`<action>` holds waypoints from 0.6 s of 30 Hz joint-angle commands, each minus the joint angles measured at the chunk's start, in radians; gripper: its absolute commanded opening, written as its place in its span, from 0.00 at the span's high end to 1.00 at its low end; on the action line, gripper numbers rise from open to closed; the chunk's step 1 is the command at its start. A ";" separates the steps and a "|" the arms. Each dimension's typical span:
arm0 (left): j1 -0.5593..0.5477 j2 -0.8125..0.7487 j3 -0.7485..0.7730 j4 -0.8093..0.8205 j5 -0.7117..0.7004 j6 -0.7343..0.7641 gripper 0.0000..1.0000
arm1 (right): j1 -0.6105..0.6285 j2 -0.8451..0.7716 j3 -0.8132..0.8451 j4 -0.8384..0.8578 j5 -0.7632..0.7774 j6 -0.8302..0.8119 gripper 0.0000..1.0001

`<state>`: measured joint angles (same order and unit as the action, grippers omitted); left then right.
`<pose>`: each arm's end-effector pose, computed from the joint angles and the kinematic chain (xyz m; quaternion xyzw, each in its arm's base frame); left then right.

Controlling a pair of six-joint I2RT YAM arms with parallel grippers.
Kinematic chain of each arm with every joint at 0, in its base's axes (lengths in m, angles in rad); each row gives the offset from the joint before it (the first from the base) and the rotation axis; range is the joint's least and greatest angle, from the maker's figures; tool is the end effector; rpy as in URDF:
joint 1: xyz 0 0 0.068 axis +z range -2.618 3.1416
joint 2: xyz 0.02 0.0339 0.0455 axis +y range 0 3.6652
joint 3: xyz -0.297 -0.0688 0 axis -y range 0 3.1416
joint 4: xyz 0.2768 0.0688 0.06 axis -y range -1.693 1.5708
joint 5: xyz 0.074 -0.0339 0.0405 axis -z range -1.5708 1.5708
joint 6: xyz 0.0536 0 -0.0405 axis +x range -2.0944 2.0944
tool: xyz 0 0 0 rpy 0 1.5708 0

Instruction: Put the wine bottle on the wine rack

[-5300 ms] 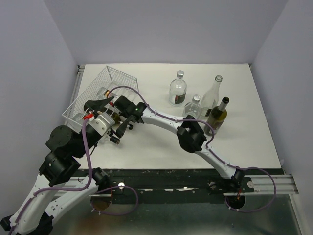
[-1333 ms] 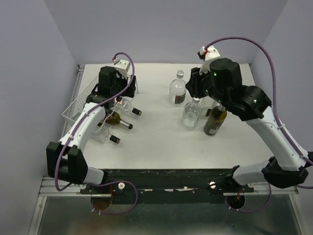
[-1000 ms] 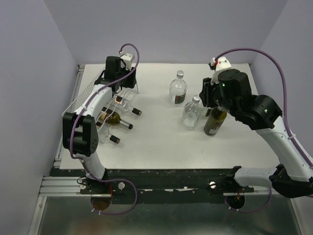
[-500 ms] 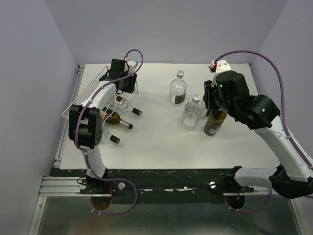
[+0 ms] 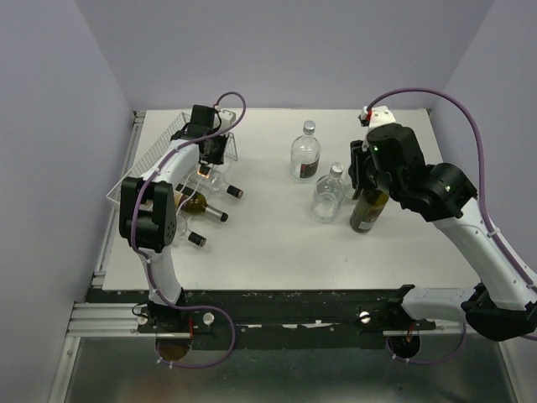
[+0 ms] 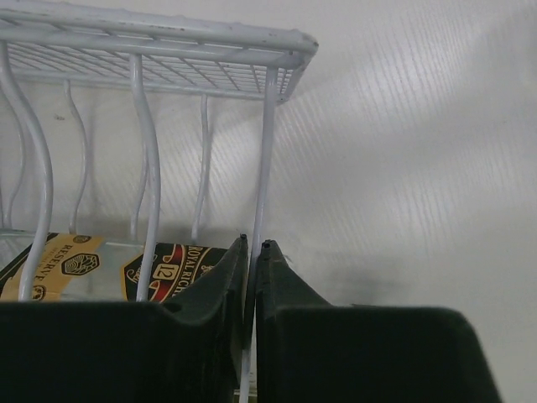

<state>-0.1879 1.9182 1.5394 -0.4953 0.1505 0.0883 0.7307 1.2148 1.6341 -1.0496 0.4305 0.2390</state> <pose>0.4720 -0.0979 0.2487 0.1544 0.9248 -0.0875 0.3364 0.1966 0.1462 0.4870 -0.1181 0.8683 0.0378 0.4804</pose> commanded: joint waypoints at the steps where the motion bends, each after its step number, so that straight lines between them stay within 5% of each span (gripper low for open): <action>1: -0.018 -0.070 -0.050 -0.019 0.029 -0.013 0.94 | -0.007 -0.017 -0.008 -0.043 0.025 0.031 0.60; 3: -0.028 -0.087 -0.065 -0.011 0.031 -0.012 1.00 | -0.008 -0.020 -0.011 -0.047 0.025 0.040 0.60; 18: -0.054 -0.168 -0.139 -0.009 0.003 0.033 1.00 | -0.007 -0.003 -0.031 -0.015 -0.082 -0.020 0.52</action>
<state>-0.2264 1.8420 1.4395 -0.4713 0.1684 0.1341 0.7307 1.2045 1.6108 -1.0714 0.3981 0.2516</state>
